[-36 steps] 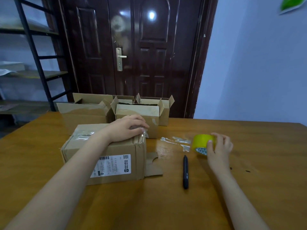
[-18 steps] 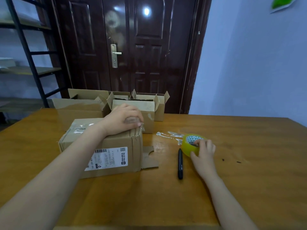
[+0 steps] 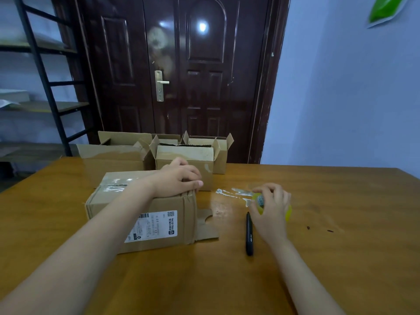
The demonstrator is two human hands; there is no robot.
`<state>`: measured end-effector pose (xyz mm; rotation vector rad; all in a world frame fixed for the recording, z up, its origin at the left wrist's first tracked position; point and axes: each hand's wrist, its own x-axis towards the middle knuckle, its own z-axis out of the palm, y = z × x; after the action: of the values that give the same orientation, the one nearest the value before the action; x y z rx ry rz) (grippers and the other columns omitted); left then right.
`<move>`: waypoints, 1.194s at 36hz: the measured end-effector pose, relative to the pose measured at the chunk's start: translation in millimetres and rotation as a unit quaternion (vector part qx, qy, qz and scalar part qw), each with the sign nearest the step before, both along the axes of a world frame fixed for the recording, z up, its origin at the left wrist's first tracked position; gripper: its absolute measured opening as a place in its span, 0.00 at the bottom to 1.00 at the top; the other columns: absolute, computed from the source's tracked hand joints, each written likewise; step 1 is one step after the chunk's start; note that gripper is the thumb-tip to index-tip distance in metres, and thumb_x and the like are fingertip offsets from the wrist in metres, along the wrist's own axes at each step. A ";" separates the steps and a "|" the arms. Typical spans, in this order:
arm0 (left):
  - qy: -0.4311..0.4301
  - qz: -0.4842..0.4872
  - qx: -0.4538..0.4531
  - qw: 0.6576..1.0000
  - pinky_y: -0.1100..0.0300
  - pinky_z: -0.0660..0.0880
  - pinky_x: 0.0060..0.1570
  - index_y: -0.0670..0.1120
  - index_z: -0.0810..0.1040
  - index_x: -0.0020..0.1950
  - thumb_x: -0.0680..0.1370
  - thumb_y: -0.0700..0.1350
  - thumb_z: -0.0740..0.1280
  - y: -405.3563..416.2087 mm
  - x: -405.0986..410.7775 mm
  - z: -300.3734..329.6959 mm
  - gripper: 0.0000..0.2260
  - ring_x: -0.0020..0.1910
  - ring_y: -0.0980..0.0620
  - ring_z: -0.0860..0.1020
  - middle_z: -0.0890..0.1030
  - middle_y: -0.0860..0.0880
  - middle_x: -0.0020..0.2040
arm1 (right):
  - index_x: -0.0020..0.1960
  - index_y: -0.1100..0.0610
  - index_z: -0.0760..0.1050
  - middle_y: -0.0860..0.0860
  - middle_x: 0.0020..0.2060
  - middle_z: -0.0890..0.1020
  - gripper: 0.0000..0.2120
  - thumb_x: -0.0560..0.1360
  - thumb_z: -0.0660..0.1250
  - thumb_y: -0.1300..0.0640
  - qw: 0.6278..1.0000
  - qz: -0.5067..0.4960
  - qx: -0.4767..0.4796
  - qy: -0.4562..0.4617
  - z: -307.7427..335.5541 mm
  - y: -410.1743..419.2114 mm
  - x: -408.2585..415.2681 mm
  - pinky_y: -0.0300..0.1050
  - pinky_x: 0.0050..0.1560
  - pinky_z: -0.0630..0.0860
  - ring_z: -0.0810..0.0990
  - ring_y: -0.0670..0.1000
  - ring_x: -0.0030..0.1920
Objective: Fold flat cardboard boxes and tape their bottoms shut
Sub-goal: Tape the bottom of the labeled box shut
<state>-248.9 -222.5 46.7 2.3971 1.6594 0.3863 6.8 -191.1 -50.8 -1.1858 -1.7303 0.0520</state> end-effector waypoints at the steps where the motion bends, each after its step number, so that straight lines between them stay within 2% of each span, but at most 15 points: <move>1: 0.002 -0.001 -0.002 1.000 0.50 0.60 0.66 0.64 0.77 0.37 0.79 0.58 0.58 0.0 1.6 0.3 0.12 0.62 0.58 0.60 0.73 0.68 0.58 | 0.48 0.54 0.76 0.46 0.49 0.69 0.10 0.70 0.62 0.53 1.000 0.019 0.009 0.011 4.3 -1.7 -8.4 0.68 0.60 0.66 0.61 0.42 0.54; 3: 0.015 -0.003 -0.008 1.000 0.51 0.60 0.66 0.63 0.79 0.43 0.79 0.59 0.58 -0.4 4.1 1.1 0.11 0.62 0.58 0.59 0.72 0.67 0.60 | 0.48 0.54 0.76 0.46 0.49 0.71 0.13 0.70 0.58 0.50 0.998 0.060 0.010 0.034 13.6 -5.3 -28.1 0.57 0.57 0.70 0.63 0.44 0.54; 6: -0.004 -0.005 0.015 1.000 0.52 0.63 0.66 0.64 0.74 0.63 0.79 0.61 0.55 -5.3 0.6 2.0 0.16 0.64 0.58 0.63 0.72 0.61 0.65 | 0.49 0.55 0.76 0.46 0.48 0.71 0.17 0.71 0.54 0.47 0.992 0.121 -0.002 0.035 28.5 -12.1 -58.3 0.36 0.54 0.65 0.65 0.45 0.53; 8: -0.093 0.025 0.096 0.991 0.53 0.69 0.63 0.61 0.69 0.69 0.78 0.63 0.54 -14.2 -3.0 4.3 0.20 0.63 0.58 0.70 0.75 0.57 0.64 | 0.50 0.54 0.75 0.45 0.49 0.71 0.17 0.72 0.54 0.46 0.986 0.160 -0.019 0.032 37.0 -16.4 -74.7 0.26 0.53 0.61 0.65 0.43 0.53; 10: -0.153 0.091 0.213 0.961 0.54 0.72 0.58 0.57 0.71 0.68 0.80 0.58 0.54 -25.5 -8.7 10.7 0.19 0.60 0.59 0.73 0.77 0.56 0.62 | 0.52 0.52 0.73 0.44 0.50 0.71 0.10 0.76 0.57 0.50 0.980 0.193 -0.045 0.030 44.3 -18.3 -88.4 0.22 0.53 0.59 0.65 0.42 0.55; 12: -0.185 0.160 0.291 0.925 0.56 0.72 0.56 0.53 0.74 0.66 0.82 0.51 0.56 -37.0 -19.2 17.4 0.15 0.58 0.58 0.74 0.78 0.56 0.60 | 0.54 0.52 0.73 0.45 0.52 0.72 0.07 0.78 0.59 0.54 0.970 0.227 -0.082 0.042 51.9 -19.3 -101.5 0.25 0.54 0.62 0.66 0.43 0.57; 15: -0.200 0.285 0.325 0.879 0.54 0.72 0.56 0.47 0.75 0.65 0.82 0.47 0.56 -53.5 -41.9 25.4 0.15 0.59 0.51 0.75 0.78 0.49 0.60 | 0.65 0.54 0.70 0.47 0.60 0.72 0.15 0.80 0.56 0.52 0.952 0.257 -0.152 0.069 62.9 -21.6 -119.8 0.41 0.64 0.67 0.67 0.45 0.63; 17: -0.214 0.379 0.288 0.853 0.52 0.70 0.57 0.44 0.73 0.67 0.82 0.46 0.56 -61.7 -59.4 26.2 0.16 0.62 0.46 0.73 0.76 0.45 0.63 | 0.72 0.55 0.64 0.49 0.68 0.68 0.22 0.80 0.54 0.49 0.941 0.259 -0.203 0.078 70.7 -22.4 -129.6 0.48 0.70 0.64 0.65 0.47 0.69; 21: -0.251 0.479 0.103 0.835 0.47 0.65 0.64 0.39 0.63 0.74 0.81 0.53 0.58 -67.9 -86.0 8.9 0.26 0.69 0.40 0.67 0.68 0.39 0.71 | 0.78 0.57 0.49 0.51 0.76 0.55 0.31 0.80 0.54 0.45 0.898 0.288 -0.313 0.113 82.3 -20.2 -142.8 0.49 0.73 0.53 0.54 0.51 0.75; 23: -0.304 0.485 0.012 0.820 0.46 0.65 0.66 0.40 0.61 0.75 0.79 0.58 0.59 -67.1 -95.3 -2.6 0.30 0.69 0.40 0.67 0.66 0.40 0.73 | 0.78 0.55 0.44 0.51 0.77 0.52 0.33 0.80 0.54 0.44 0.865 0.294 -0.382 0.140 85.6 -18.0 -147.5 0.51 0.72 0.54 0.53 0.54 0.76; 26: -0.364 0.457 -0.073 0.808 0.45 0.71 0.62 0.42 0.64 0.73 0.76 0.63 0.61 -68.7 -103.8 -10.3 0.33 0.62 0.40 0.74 0.72 0.40 0.68 | 0.78 0.54 0.40 0.52 0.77 0.51 0.35 0.80 0.55 0.45 0.830 0.292 -0.443 0.170 87.4 -15.3 -150.8 0.53 0.71 0.56 0.54 0.56 0.75; 32: -0.460 0.400 -0.092 0.787 0.56 0.76 0.40 0.49 0.58 0.77 0.80 0.51 0.62 -78.4 -98.3 -9.8 0.27 0.52 0.46 0.76 0.66 0.43 0.72 | 0.77 0.54 0.38 0.53 0.75 0.59 0.39 0.78 0.61 0.53 0.807 0.289 -0.478 0.190 75.7 -6.8 -150.6 0.50 0.70 0.62 0.63 0.55 0.71; 36: -0.568 0.365 -0.098 0.731 0.61 0.77 0.24 0.55 0.58 0.76 0.78 0.46 0.65 -89.0 -94.3 -14.4 0.28 0.43 0.44 0.79 0.66 0.44 0.71 | 0.77 0.51 0.37 0.53 0.74 0.61 0.45 0.75 0.67 0.53 0.784 0.309 -0.499 0.202 72.2 -8.3 -149.1 0.53 0.69 0.65 0.65 0.56 0.70; 40: -0.611 0.324 -0.102 0.715 0.58 0.78 0.25 0.59 0.58 0.76 0.67 0.43 0.74 -94.2 -92.2 -17.0 0.42 0.41 0.41 0.80 0.69 0.43 0.65 | 0.76 0.45 0.36 0.56 0.72 0.64 0.54 0.69 0.75 0.55 0.772 0.327 -0.516 0.176 76.9 -11.0 -142.7 0.55 0.64 0.73 0.74 0.57 0.63; 43: -0.608 0.311 -0.110 0.722 0.58 0.78 0.26 0.59 0.56 0.76 0.64 0.40 0.74 -95.2 -89.6 -15.0 0.46 0.43 0.40 0.80 0.66 0.41 0.69 | 0.76 0.45 0.34 0.58 0.73 0.61 0.56 0.69 0.75 0.57 0.774 0.328 -0.520 0.150 81.7 -11.8 -140.6 0.56 0.64 0.72 0.74 0.58 0.63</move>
<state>-338.5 -317.7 31.6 0.7874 1.5029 1.3685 -133.8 -202.9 30.9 -1.1016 -1.7268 1.7202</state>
